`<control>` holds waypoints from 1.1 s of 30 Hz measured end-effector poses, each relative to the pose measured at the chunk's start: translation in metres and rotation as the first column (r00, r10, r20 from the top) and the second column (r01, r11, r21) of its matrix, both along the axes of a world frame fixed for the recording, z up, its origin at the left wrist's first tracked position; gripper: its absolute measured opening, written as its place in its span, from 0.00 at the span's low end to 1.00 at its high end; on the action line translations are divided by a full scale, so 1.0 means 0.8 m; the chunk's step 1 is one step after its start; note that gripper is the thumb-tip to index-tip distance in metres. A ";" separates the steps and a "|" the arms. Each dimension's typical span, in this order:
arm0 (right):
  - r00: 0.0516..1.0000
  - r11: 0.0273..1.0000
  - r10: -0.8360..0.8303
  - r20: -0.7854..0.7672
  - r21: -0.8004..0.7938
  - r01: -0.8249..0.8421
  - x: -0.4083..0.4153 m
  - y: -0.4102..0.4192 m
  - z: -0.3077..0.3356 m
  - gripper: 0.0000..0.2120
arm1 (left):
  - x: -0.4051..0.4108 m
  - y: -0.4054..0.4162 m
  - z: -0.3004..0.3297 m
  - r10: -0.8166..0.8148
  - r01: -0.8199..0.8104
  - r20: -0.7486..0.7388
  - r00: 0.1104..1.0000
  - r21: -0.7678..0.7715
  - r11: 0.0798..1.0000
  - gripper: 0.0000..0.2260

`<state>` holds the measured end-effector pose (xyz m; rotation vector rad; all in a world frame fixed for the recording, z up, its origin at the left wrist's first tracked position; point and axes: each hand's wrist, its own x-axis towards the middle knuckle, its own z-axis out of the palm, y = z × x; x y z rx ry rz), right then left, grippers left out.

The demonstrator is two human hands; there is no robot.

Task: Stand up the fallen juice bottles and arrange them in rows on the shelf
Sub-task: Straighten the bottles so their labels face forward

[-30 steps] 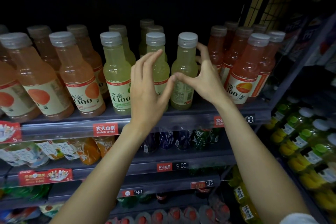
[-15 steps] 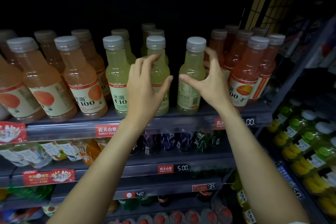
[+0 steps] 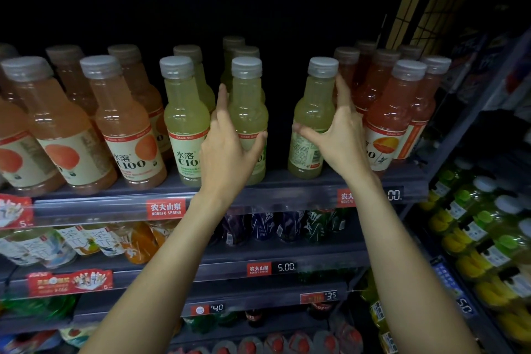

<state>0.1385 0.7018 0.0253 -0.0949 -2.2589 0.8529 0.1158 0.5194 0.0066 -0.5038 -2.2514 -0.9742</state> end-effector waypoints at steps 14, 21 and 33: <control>0.979 0.980 -0.008 -0.205 -0.194 -0.032 0.023 0.012 0.004 0.38 | -0.001 -0.011 -0.016 0.020 -0.012 0.051 0.999 -0.162 0.987 0.42; 0.980 0.993 -0.039 -0.196 -0.115 0.017 0.034 0.015 0.002 0.39 | -0.009 0.021 -0.017 -0.112 0.122 0.092 0.989 -0.111 0.986 0.45; 0.976 0.993 -0.075 -0.204 -0.100 0.055 0.051 0.027 0.006 0.40 | -0.001 0.032 -0.039 -0.167 0.172 -0.060 0.984 0.072 0.983 0.33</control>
